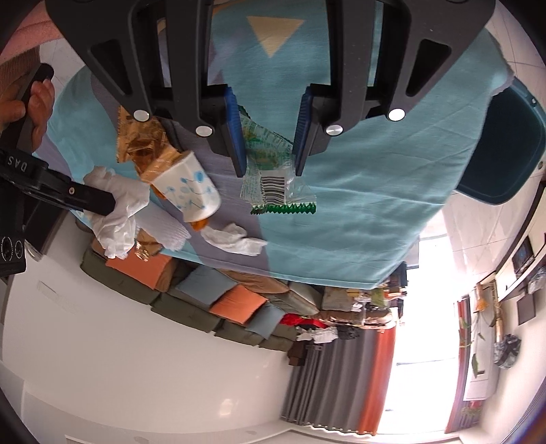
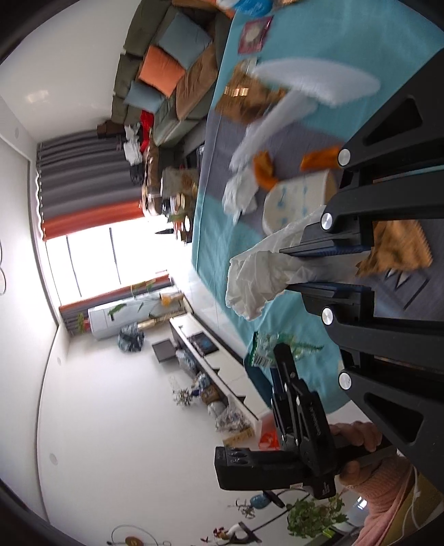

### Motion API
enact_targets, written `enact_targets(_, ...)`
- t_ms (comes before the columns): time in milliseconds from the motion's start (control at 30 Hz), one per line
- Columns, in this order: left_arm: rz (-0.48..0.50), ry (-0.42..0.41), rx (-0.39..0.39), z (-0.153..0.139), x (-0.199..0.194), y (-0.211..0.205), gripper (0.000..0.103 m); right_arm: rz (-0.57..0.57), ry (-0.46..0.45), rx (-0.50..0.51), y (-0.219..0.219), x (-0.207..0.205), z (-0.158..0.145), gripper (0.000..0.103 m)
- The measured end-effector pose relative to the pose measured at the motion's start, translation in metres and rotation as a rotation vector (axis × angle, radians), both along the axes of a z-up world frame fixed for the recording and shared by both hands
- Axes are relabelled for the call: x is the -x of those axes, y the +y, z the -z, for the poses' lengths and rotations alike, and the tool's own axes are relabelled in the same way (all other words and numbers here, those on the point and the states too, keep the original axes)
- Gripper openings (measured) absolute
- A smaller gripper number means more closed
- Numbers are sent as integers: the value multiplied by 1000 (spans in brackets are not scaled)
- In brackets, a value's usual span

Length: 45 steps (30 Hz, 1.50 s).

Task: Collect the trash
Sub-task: 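Carry the bag and tissue over the teal bin and open both tools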

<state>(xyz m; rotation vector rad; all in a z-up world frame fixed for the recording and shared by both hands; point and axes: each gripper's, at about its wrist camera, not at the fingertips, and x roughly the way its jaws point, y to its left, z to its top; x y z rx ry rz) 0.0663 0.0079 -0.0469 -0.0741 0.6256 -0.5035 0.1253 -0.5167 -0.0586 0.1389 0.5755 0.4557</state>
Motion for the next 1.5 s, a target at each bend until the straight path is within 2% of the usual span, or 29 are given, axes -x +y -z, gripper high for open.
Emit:
enact_targets(533,-178,-35,-10,-18,11,62,28,-195,44,-42,75,-41,8,12)
enact_targets(1100,-345,-38,-21,-26,18,124,28,-326,62,-50,149,-60,3,12)
enact_targets(1500,-444,-42,-59,-28,18,166,28,-391,96,-77,193,-89,2,12)
